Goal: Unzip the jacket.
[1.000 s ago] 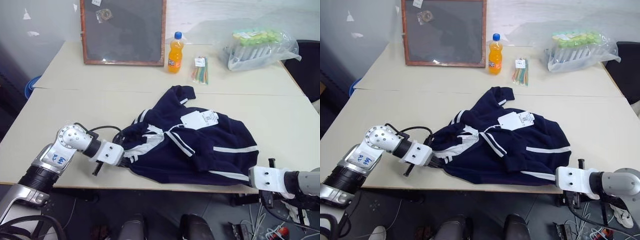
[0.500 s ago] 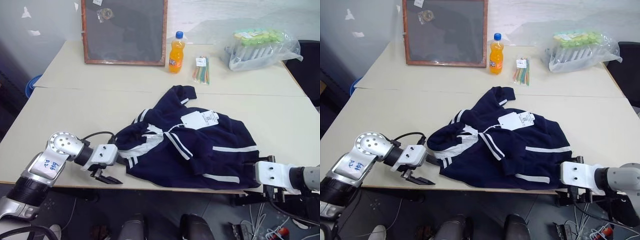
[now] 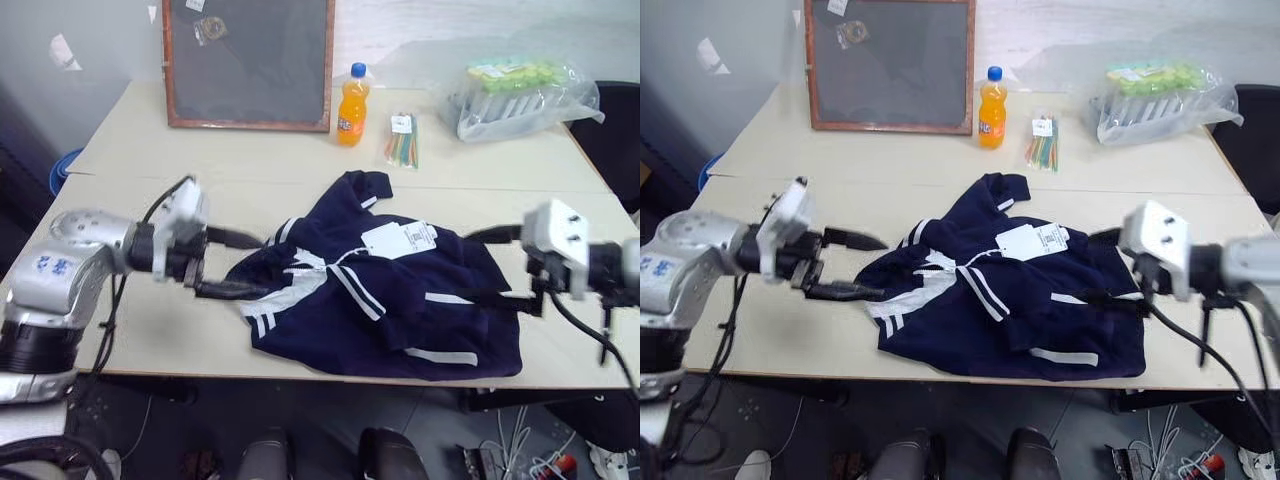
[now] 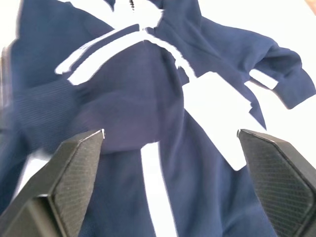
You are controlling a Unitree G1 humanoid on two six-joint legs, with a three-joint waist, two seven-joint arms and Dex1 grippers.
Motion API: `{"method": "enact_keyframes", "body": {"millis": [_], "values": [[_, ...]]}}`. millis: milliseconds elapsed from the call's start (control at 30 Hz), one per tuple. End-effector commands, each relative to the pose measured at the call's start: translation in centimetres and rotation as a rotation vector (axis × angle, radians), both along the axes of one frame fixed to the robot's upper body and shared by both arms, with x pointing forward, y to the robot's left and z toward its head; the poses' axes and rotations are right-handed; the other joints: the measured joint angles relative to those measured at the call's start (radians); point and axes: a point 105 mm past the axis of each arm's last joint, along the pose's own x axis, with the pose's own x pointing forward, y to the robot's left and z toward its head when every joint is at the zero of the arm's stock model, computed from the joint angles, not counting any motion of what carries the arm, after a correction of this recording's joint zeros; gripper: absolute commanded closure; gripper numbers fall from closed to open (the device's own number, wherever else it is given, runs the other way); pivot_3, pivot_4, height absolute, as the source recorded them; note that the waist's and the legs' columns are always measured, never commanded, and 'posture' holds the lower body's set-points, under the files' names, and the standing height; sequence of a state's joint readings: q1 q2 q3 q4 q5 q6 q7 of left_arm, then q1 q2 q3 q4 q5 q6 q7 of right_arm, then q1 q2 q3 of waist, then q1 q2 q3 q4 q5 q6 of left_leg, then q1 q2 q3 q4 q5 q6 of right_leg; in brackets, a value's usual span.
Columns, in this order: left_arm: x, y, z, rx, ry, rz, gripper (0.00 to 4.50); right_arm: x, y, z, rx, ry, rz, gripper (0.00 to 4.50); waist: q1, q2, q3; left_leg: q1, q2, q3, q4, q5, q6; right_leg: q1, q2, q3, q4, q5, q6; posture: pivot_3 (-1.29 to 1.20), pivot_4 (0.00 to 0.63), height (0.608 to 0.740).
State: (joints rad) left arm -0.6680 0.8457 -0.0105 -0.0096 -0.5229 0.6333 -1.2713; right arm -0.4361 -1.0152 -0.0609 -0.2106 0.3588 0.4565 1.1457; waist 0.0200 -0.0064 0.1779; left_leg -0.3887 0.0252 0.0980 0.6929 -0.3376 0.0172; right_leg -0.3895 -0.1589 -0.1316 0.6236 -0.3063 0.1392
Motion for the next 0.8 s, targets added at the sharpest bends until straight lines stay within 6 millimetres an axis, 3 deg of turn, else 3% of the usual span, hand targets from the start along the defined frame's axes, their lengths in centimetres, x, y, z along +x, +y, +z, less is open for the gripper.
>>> {"method": "enact_keyframes", "body": {"millis": [33, 100, 267, 367, 533, 700, 800], "values": [[1.2, -0.3, 0.5, 0.010, -0.043, 0.028, 0.05, 2.9, 0.8, -0.8, -0.028, -0.035, -0.029, 0.00, -0.003, 0.000, 0.000, -0.003, 0.000, 0.003, 0.000, 0.000, 0.000, -0.003, 0.000, 0.000, 0.000, 0.000, 0.000, 0.00, 0.150, 0.740], [1.3, -0.5, 0.2, 0.027, -0.053, 0.020, 0.05, 3.7, 1.6, -0.9, 0.011, -0.004, -0.027, 0.00, -0.006, 0.000, 0.000, -0.004, 0.000, 0.006, -0.001, 0.000, 0.000, -0.004, 0.000, 0.000, 0.000, 0.000, 0.000, 0.00, 0.150, 0.740], [0.1, -1.0, -1.2, 0.081, -0.054, -0.034, 0.05, 0.2, 5.1, 0.1, 0.174, 0.222, 0.200, 0.00, -0.009, 0.000, 0.000, -0.005, 0.001, 0.006, -0.001, 0.000, 0.000, -0.005, 0.001, -0.001, 0.000, 0.000, 0.000, 0.00, 0.150, 0.740], [0.0, -1.0, -1.4, 0.083, -0.057, -0.037, 0.05, 0.0, 5.7, 0.4, 0.196, 0.241, 0.210, 0.00, -0.007, 0.000, 0.000, -0.005, 0.001, 0.006, 0.001, 0.000, 0.000, -0.004, 0.001, -0.001, 0.000, 0.000, 0.000, 0.00, 0.150, 0.740], [0.2, -1.2, -1.4, 0.088, -0.076, -0.039, 0.05, -0.8, 7.0, -2.2, 0.128, 0.280, 0.247, 0.00, -0.005, 0.000, 0.000, -0.005, 0.002, 0.006, 0.004, 0.000, -0.001, -0.003, 0.002, 0.000, 0.002, 0.000, 0.000, 0.00, 0.150, 0.740], [0.4, -1.5, -1.2, 0.085, -0.086, -0.047, 0.05, 1.1, 7.2, -5.7, 0.011, 0.230, 0.144, 0.00, -0.008, 0.000, 0.000, -0.005, 0.002, 0.006, 0.004, -0.001, -0.001, -0.004, 0.002, 0.000, 0.002, 0.000, 0.000, 0.00, 0.150, 0.740], [0.5, -1.5, -1.2, 0.088, -0.091, -0.055, 0.00, 1.6, 7.1, -6.6, 0.007, 0.236, 0.112, 0.63, -0.008, 0.000, 0.000, -0.005, 0.002, 0.006, 0.004, -0.001, -0.001, -0.004, 0.003, 0.000, 0.002, 0.000, 0.000, 0.00, 0.150, 0.740]]}}
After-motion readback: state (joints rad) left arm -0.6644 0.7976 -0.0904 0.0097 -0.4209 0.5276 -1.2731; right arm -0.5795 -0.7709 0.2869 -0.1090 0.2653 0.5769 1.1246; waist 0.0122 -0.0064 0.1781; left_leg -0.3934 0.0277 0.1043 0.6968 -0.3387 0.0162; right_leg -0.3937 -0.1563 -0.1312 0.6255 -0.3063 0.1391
